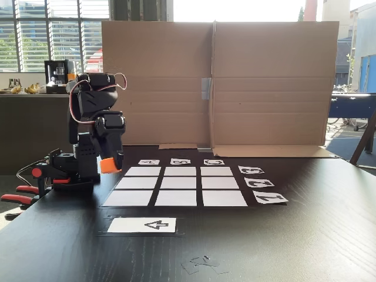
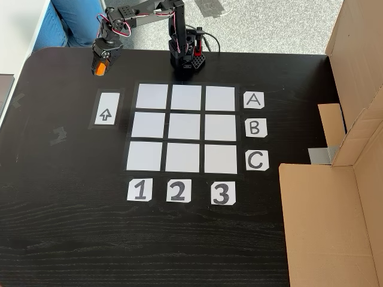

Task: Pick up the round, orange token and place it in the grid on square A2.

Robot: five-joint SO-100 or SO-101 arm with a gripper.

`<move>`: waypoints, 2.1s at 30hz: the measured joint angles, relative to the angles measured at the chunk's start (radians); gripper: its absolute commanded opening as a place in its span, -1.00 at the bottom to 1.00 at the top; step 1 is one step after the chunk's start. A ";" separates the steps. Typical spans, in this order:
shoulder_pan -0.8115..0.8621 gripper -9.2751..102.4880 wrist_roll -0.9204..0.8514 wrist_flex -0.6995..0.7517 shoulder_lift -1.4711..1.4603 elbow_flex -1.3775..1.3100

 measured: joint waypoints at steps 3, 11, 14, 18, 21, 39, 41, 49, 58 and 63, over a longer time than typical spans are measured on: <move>-0.026 -0.85 -0.138 0.000 0.083 0.044; -0.121 -0.84 -0.402 0.000 0.284 0.184; -0.158 -0.84 -0.460 0.000 0.337 0.219; -0.218 -0.84 -0.532 0.000 0.397 0.242; -0.259 -0.84 -0.581 0.000 0.430 0.242; -0.617 -0.84 -0.798 0.074 0.686 0.506; -0.634 -0.84 -0.802 0.098 0.693 0.537; -0.710 -0.84 -0.802 0.121 0.695 0.667; -0.747 -0.83 -0.851 0.120 0.693 0.792; -0.764 -0.83 -0.919 0.120 0.693 0.882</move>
